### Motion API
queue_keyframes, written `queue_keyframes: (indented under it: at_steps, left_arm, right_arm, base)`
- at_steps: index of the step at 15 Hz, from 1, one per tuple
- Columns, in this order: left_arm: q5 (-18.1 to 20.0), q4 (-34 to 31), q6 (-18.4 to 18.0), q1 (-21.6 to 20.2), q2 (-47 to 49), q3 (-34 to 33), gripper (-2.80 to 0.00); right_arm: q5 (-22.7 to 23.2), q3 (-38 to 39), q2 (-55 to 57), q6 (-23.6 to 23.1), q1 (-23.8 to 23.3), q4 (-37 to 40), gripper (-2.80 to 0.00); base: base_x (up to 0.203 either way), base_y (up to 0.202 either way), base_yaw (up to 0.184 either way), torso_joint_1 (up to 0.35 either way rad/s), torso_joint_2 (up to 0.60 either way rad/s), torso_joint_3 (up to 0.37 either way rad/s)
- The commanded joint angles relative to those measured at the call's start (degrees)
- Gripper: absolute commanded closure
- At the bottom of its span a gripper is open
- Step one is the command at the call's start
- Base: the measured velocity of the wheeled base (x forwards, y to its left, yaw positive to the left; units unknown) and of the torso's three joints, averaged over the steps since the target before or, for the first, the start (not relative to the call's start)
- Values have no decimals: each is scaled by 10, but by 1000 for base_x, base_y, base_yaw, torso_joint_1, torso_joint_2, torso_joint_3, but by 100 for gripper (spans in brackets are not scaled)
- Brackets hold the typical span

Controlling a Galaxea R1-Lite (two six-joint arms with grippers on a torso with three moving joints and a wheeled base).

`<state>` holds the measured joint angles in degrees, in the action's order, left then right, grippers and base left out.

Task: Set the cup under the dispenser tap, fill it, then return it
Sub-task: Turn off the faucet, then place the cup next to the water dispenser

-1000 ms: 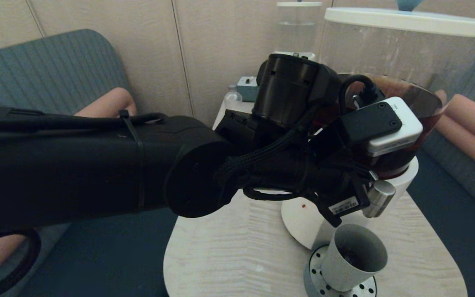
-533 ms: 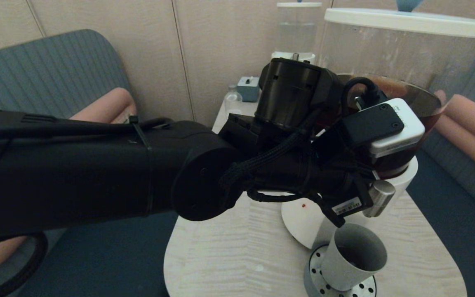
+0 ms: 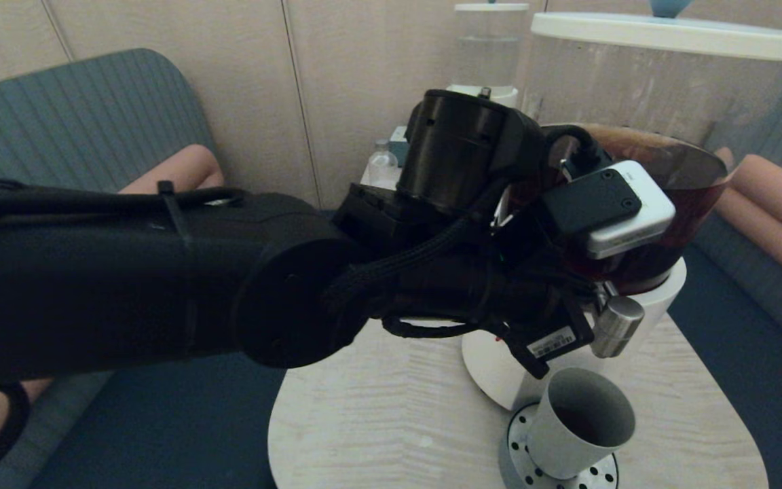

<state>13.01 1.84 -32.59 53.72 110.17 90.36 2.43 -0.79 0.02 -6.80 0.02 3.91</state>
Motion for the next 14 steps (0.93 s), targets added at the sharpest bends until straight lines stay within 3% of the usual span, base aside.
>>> queue_keyframes:
  at_steps: [1,4,6,9,11,12,14]
  left_arm:
    - [-14,0,9,-5,-51,-25,0]
    - [-44,-7,30,-21,-139,-102,0]
    - [-62,-33,66,-39,-204,-136,0]
    - [-77,-131,209,-64,-319,-152,0]
    - [-27,-162,283,-109,-400,-181,0]
    - [21,-167,297,-154,-429,-199,0]
    - [158,-159,313,-271,-476,-242,0]
  right_arm:
    - [0,0,-3,-1,1,0,0]
    - [0,0,-4,-1,0,0,0]
    - [0,0,-3,-1,0,0,0]
    - [0,0,-3,-1,0,0,0]
    - [0,0,-3,-1,0,0,0]
    - [0,0,-4,-1,0,0,0]
    - [0,0,-4,-1,0,0,0]
  base:
    - [0,0,0,0,0,0]
    - [0,0,0,0,0,0]
    - [0,0,0,0,0,0]
    - [0,0,0,0,0,0]
    - [0,0,0,0,0,0]
    - [0,0,0,0,0,0]
    - [0,0,0,0,0,0]
